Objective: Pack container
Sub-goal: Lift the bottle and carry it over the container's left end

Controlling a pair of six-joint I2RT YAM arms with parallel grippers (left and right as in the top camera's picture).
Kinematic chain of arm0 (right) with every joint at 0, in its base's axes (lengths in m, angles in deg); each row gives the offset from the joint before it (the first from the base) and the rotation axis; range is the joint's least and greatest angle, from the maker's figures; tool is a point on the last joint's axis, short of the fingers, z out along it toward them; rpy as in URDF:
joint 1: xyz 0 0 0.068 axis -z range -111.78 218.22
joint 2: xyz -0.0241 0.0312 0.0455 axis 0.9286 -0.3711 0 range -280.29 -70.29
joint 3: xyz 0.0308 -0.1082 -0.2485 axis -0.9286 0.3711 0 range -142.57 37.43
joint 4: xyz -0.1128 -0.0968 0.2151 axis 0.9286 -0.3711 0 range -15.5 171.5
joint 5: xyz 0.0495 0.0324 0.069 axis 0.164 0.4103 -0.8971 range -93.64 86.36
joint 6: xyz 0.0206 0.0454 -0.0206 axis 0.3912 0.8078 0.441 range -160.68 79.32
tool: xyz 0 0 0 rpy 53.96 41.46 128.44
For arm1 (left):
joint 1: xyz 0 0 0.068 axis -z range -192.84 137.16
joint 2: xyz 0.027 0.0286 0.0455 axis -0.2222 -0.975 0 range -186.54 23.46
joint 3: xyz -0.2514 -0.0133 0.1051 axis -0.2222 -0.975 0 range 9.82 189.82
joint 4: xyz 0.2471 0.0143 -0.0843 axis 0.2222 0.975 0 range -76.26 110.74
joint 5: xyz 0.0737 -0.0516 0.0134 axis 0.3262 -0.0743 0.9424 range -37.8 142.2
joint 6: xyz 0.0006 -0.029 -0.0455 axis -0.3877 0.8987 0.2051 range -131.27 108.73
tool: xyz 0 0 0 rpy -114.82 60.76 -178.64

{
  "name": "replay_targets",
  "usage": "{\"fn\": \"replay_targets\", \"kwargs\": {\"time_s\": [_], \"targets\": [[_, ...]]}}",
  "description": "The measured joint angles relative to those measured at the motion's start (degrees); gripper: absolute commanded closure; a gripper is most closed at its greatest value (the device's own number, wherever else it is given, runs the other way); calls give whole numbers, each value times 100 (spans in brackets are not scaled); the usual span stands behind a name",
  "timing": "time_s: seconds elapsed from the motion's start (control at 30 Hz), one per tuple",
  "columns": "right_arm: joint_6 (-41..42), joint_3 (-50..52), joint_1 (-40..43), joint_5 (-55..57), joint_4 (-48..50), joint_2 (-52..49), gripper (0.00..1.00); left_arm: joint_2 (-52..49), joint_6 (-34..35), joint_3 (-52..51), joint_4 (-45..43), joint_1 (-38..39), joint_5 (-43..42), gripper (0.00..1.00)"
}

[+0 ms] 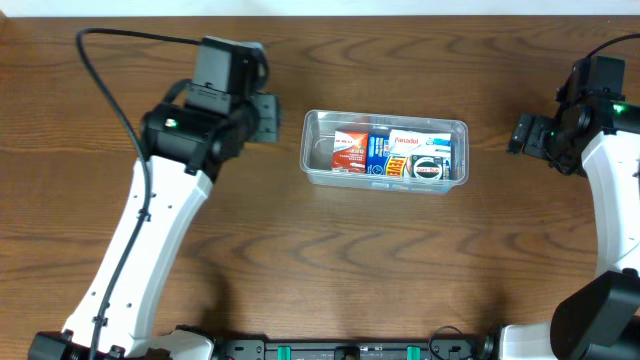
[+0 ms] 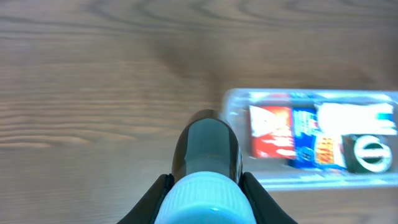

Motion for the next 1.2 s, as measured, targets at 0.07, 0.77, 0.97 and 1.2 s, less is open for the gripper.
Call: {"fn": "replay_targets", "kwargs": {"time_s": [0.07,0.77,0.97,1.2], "targets": [[0,0,0,0,0,0,1,-24,85,2,35,162,-42,87],[0,0,0,0,0,0,1,-531,588,0,15,960,-83,91],[0,0,0,0,0,0,1,-1023,632,2,-20,970,-101,92],[0,0,0,0,0,0,1,-1495,754,0,-155,981,-103,94]]}}
